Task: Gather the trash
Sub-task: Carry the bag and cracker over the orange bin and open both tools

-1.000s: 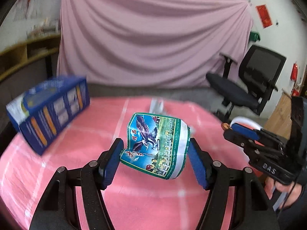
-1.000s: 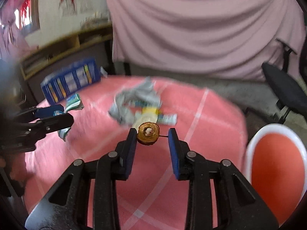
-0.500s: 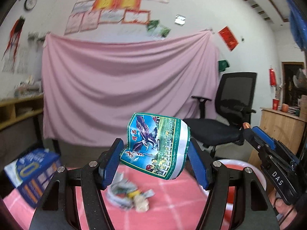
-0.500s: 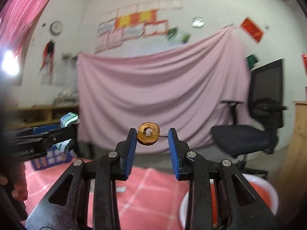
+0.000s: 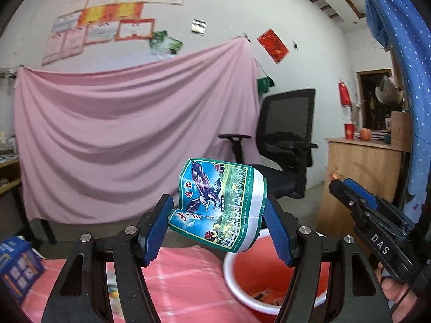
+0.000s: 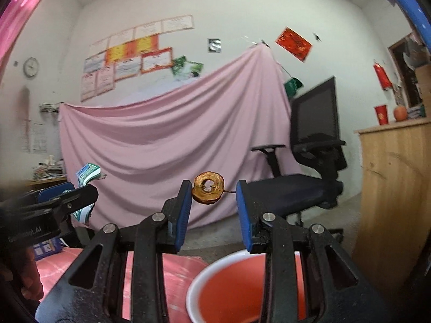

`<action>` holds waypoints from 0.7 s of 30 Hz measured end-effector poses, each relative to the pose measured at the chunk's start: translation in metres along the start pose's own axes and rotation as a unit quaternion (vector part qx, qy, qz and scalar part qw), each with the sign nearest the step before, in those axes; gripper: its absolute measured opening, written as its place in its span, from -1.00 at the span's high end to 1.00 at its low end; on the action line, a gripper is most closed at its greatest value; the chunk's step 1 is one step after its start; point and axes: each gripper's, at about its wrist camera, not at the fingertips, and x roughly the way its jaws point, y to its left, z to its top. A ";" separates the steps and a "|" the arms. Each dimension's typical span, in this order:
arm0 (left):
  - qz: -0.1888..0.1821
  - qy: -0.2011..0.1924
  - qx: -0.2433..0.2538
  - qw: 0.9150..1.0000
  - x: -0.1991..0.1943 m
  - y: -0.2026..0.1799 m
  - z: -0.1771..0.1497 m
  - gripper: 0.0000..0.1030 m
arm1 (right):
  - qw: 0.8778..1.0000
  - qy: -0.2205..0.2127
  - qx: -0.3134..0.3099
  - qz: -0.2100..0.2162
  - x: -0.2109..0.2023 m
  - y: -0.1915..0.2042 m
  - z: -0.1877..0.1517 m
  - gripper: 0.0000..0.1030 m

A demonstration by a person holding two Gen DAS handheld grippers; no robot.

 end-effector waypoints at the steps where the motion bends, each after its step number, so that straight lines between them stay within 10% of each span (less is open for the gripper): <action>1: -0.004 0.005 -0.001 1.000 0.005 -0.005 0.000 -0.21 | 1.000 0.010 0.005 -0.003 0.002 -0.005 -0.001 0.00; 21: -0.067 0.190 -0.054 0.978 0.106 -0.034 -0.034 -0.21 | 0.977 0.189 0.075 -0.063 0.039 -0.087 -0.051 0.00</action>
